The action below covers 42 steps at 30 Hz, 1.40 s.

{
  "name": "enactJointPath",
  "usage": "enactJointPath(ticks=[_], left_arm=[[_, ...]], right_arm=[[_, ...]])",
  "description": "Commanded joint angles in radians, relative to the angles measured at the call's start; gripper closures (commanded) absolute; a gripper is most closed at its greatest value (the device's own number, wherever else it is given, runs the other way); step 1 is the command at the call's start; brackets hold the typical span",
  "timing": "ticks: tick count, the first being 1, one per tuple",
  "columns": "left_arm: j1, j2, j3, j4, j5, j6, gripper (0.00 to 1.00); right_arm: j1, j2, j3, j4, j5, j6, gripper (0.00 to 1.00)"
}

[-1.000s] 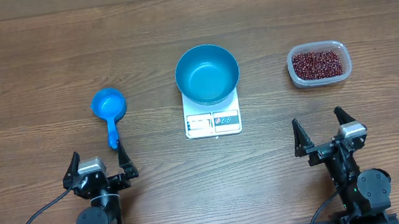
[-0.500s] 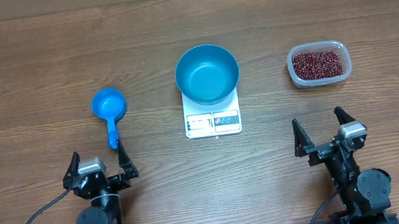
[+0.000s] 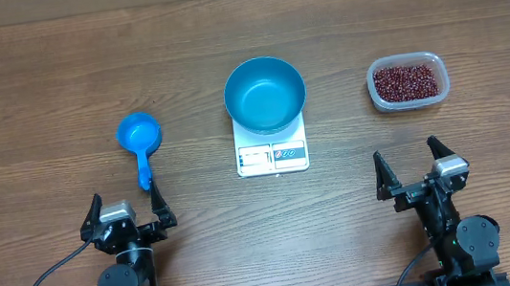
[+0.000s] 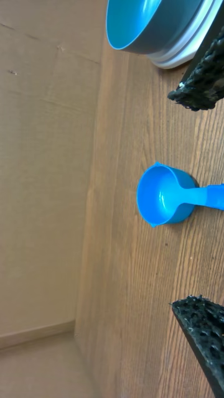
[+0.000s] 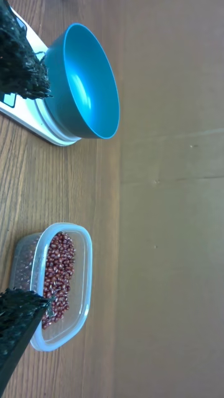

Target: Scoop item into bowl and weigh 150g on scale

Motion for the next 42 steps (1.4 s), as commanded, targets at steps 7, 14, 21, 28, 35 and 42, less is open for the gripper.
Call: enactJointPath(ticks=[7, 14, 21, 28, 35, 42], left_arm=[[0.004, -0.01, -0.003, 0.0, 0.016, 0.018, 0.0], [0.005, -0.01, -0.003, 0.031, -0.003, 0.038, 0.01], [0.005, -0.009, 0.08, 0.027, 0.178, 0.015, 0.0], [0.005, 0.116, 0.536, -0.393, 0.218, -0.016, 0.0], [0.005, 0.523, 1.169, -0.874, 0.224, 0.038, 0.0], [0.005, 0.93, 1.707, -1.297, 0.279, 0.037, 0.0]], right_arm=[[-0.007, -0.01, -0.011, 0.004, 0.006, 0.003, 0.0], [-0.007, -0.01, -0.011, 0.004, 0.006, 0.003, 0.0], [-0.007, -0.01, -0.011, 0.004, 0.006, 0.003, 0.0], [-0.007, -0.01, -0.011, 0.004, 0.006, 0.003, 0.0], [-0.007, -0.01, -0.011, 0.004, 0.006, 0.003, 0.0], [-0.007, -0.01, -0.011, 0.004, 0.006, 0.003, 0.0]])
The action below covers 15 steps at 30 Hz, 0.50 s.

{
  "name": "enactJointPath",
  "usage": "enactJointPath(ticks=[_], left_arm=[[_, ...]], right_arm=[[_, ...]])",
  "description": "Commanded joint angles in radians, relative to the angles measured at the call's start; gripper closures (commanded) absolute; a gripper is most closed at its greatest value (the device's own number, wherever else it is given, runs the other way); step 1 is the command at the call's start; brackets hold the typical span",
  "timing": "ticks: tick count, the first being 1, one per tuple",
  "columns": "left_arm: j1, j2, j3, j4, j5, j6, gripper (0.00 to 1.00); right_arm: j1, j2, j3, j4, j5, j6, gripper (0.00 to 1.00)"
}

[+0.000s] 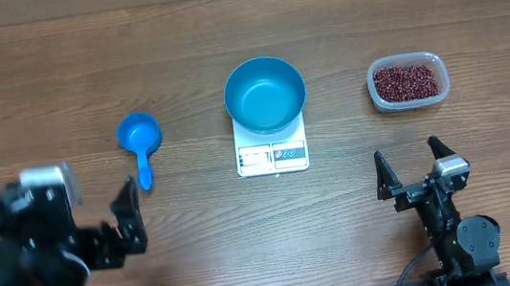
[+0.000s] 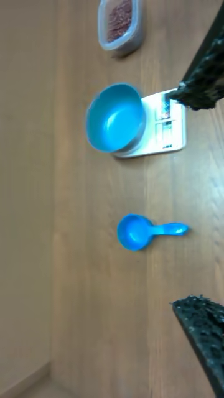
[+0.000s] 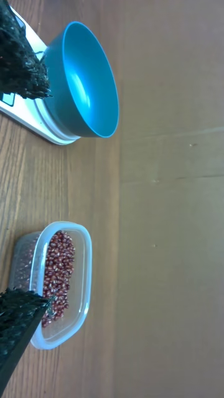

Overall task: Scoop item into bowl and weigh 150g on scale
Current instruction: 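Move the left gripper forward over the blue scoop handle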

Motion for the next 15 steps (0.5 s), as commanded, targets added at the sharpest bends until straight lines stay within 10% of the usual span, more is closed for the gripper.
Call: enactJointPath(ticks=[1, 9, 10, 11, 15], left_arm=[[0.005, 0.185, 0.202, -0.11, 0.066, 0.015, 0.0], [0.005, 0.381, 0.274, -0.15, 0.197, 0.011, 0.0], [0.005, 0.399, 0.274, -0.158, 0.209, 0.011, 0.11], [0.005, 0.44, 0.274, -0.184, 0.227, 0.01, 0.96], [0.005, 0.518, 0.274, -0.249, 0.227, -0.046, 0.96]], right_arm=[[-0.003, -0.01, -0.011, 0.003, 0.006, 0.003, 0.0], [-0.003, -0.01, -0.011, 0.003, 0.006, 0.003, 0.0], [-0.003, -0.01, -0.011, 0.003, 0.006, 0.003, 0.0], [-0.003, -0.01, -0.011, 0.003, 0.006, 0.003, 0.0], [-0.003, -0.01, -0.011, 0.003, 0.006, 0.003, 0.0]])
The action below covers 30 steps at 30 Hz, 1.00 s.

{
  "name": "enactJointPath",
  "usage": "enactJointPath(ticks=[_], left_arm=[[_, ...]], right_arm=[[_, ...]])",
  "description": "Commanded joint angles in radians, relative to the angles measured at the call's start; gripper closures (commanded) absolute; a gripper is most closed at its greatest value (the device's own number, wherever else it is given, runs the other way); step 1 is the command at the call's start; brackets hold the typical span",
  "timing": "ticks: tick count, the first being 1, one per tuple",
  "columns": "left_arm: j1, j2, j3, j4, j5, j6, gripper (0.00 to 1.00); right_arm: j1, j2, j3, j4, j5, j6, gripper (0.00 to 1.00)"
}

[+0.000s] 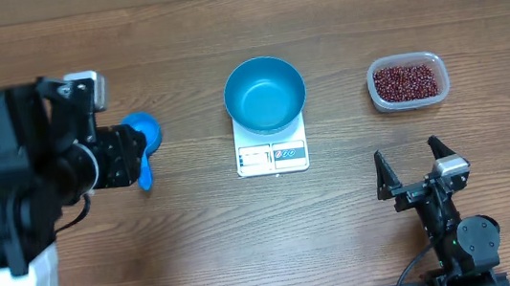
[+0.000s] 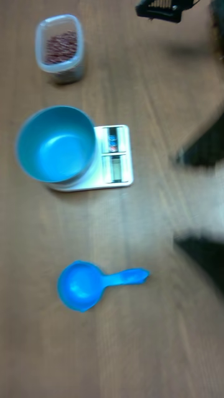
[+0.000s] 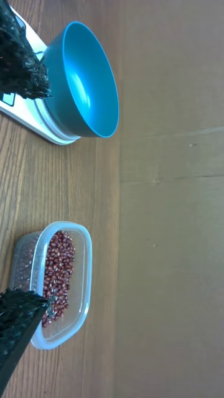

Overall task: Scoop item into bowl and weigh 150g on scale
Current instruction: 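Move the left gripper forward over the blue scoop handle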

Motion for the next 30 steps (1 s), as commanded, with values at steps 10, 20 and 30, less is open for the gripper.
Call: enactJointPath(ticks=[10, 20, 30], left_arm=[[0.005, 0.217, -0.015, -0.07, 0.01, -0.082, 0.96], [0.005, 0.277, -0.243, 0.003, -0.023, -0.143, 0.93], [0.005, 0.277, -0.56, 0.287, -0.168, -0.229, 0.0]], right_arm=[[-0.003, -0.01, -0.011, 0.003, 0.006, 0.003, 0.0], [-0.003, -0.01, -0.011, 0.003, 0.006, 0.003, 0.0], [-0.003, -0.01, -0.011, 0.003, 0.006, 0.003, 0.0]])
